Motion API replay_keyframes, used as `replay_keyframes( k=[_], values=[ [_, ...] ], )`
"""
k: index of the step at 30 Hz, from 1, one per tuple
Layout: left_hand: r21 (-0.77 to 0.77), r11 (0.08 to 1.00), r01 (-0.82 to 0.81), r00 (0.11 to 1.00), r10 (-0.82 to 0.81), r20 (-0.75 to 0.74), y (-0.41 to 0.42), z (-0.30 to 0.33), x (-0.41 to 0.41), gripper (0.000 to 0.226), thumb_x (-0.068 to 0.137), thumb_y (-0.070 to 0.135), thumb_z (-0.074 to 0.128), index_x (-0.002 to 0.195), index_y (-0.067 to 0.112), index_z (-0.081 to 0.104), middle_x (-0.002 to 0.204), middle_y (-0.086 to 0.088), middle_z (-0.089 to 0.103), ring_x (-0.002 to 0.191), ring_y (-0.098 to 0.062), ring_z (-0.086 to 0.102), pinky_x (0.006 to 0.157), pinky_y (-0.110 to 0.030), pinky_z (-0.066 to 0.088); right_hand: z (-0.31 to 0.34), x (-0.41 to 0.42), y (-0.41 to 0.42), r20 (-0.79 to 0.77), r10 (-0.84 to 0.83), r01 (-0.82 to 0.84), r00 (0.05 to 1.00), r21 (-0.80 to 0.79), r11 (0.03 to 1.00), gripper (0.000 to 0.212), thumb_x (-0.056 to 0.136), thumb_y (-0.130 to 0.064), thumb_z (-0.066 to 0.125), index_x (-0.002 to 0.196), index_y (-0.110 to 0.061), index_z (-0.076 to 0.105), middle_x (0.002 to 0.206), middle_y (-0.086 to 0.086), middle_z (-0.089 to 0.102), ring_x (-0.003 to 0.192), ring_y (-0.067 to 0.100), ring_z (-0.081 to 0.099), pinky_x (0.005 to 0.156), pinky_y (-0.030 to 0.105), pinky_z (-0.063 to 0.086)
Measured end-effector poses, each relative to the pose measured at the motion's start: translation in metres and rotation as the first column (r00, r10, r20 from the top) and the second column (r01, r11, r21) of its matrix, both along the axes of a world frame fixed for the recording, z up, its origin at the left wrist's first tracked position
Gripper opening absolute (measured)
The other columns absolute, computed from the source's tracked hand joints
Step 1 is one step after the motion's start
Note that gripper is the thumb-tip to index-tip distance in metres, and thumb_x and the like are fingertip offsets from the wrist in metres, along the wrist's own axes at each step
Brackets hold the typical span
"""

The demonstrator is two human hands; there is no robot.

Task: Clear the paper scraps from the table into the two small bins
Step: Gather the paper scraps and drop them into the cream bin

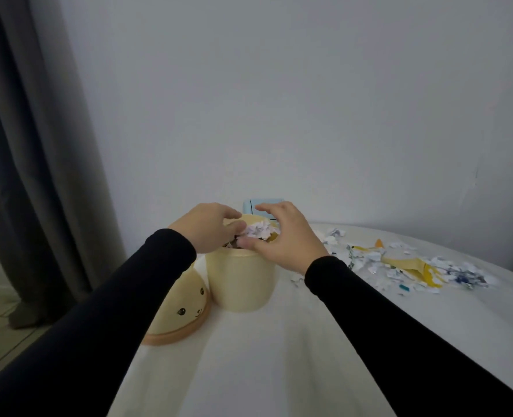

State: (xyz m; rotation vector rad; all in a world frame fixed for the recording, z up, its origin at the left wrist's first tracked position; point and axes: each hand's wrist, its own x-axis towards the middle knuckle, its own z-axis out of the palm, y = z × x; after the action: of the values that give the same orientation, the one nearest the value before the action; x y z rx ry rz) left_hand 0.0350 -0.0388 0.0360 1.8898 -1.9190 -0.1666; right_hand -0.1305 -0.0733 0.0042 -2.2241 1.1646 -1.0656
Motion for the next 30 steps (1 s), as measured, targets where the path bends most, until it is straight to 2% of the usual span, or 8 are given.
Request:
replay_keyframes(
  k=[3, 7, 10, 16, 19, 22, 25, 30],
  values=[
    [0.026, 0.999, 0.045, 0.998, -0.043, -0.052, -0.002, 0.000, -0.012, 0.041, 0.090, 0.046, 0.055, 0.128, 0.033, 0.056, 0.121, 0.006, 0.061, 0.109, -0.012, 0.056, 0.096, -0.026, 0.041, -0.011, -0.001, 0.002, 0.103, 0.000, -0.015, 0.995, 0.151, 0.988, 0.096, 0.066, -0.050, 0.080, 0.145, -0.031, 0.029, 0.141, -0.007, 0.031, 0.130, 0.007, 0.035, 0.101, 0.022, 0.032],
    [0.029, 0.999, 0.040, 0.994, -0.037, -0.100, -0.012, 0.001, -0.015, 0.027, 0.081, 0.041, 0.069, 0.104, 0.027, 0.071, 0.085, 0.010, 0.068, 0.080, -0.007, 0.062, 0.075, -0.021, 0.048, -0.016, -0.001, -0.001, 0.077, 0.045, -0.063, 0.996, 0.257, 0.964, 0.116, 0.058, -0.052, 0.084, 0.150, -0.033, 0.017, 0.154, -0.005, 0.027, 0.140, 0.011, 0.029, 0.102, 0.023, 0.028],
    [-0.012, 0.999, -0.043, 0.998, 0.043, -0.042, -0.021, -0.002, -0.011, 0.023, 0.082, 0.034, 0.070, 0.099, 0.020, 0.074, 0.097, 0.005, 0.071, 0.086, -0.010, 0.062, 0.072, -0.021, 0.046, -0.017, 0.001, -0.001, 0.068, 0.050, -0.066, 0.996, 0.263, 0.962, 0.130, 0.051, -0.051, 0.088, 0.150, -0.037, 0.005, 0.155, -0.008, 0.023, 0.141, 0.008, 0.025, 0.100, 0.022, 0.027],
    [-0.123, 0.988, -0.088, 0.989, 0.071, -0.133, -0.014, -0.002, -0.002, 0.031, 0.088, 0.032, 0.063, 0.116, 0.019, 0.066, 0.117, 0.001, 0.062, 0.094, -0.011, 0.055, 0.076, -0.021, 0.044, -0.024, 0.003, -0.003, 0.154, 0.025, -0.065, 0.988, 0.265, 0.962, 0.141, 0.039, -0.059, 0.088, 0.143, -0.052, -0.008, 0.148, -0.011, 0.036, 0.134, 0.008, 0.039, 0.110, 0.033, 0.036],
    [-0.211, 0.977, 0.019, 0.998, -0.030, -0.047, -0.006, 0.001, -0.018, 0.028, 0.092, 0.030, 0.056, 0.119, 0.026, 0.063, 0.125, 0.006, 0.058, 0.106, -0.012, 0.055, 0.082, -0.020, 0.041, -0.030, 0.002, 0.000, 0.218, 0.013, -0.068, 0.976, 0.246, 0.967, 0.142, 0.036, -0.060, 0.087, 0.134, -0.063, -0.016, 0.139, -0.014, 0.046, 0.128, 0.007, 0.046, 0.107, 0.035, 0.040],
    [-0.117, 0.975, 0.186, 0.981, -0.179, 0.072, -0.004, 0.002, -0.043, 0.029, 0.095, 0.024, 0.048, 0.117, 0.032, 0.065, 0.120, 0.010, 0.061, 0.107, -0.011, 0.054, 0.088, -0.020, 0.038, -0.033, 0.002, 0.006, 0.283, 0.015, -0.087, 0.959, 0.241, 0.967, 0.143, 0.047, -0.044, 0.091, 0.135, -0.059, -0.021, 0.133, -0.020, 0.043, 0.125, -0.002, 0.041, 0.104, 0.025, 0.035],
    [0.058, 0.987, 0.152, 0.977, -0.159, 0.145, -0.007, 0.001, -0.050, 0.037, 0.091, 0.014, 0.041, 0.107, 0.030, 0.070, 0.114, 0.004, 0.066, 0.103, -0.016, 0.058, 0.093, -0.030, 0.046, -0.035, 0.003, 0.007, 0.325, -0.002, -0.078, 0.946, 0.230, 0.970, 0.145, 0.046, -0.042, 0.091, 0.130, -0.064, -0.025, 0.120, -0.018, 0.056, 0.115, -0.001, 0.053, 0.104, 0.027, 0.039],
    [0.005, 0.995, 0.103, 0.994, -0.103, 0.034, 0.003, -0.005, -0.040, 0.038, 0.089, 0.009, 0.042, 0.111, 0.025, 0.070, 0.113, -0.003, 0.055, 0.109, -0.018, 0.051, 0.093, -0.026, 0.040, -0.033, 0.003, 0.005, 0.314, 0.010, -0.092, 0.949, 0.247, 0.965, 0.145, 0.048, -0.039, 0.091, 0.137, -0.055, -0.022, 0.125, -0.013, 0.055, 0.112, -0.001, 0.055, 0.097, 0.020, 0.037]
  ],
)
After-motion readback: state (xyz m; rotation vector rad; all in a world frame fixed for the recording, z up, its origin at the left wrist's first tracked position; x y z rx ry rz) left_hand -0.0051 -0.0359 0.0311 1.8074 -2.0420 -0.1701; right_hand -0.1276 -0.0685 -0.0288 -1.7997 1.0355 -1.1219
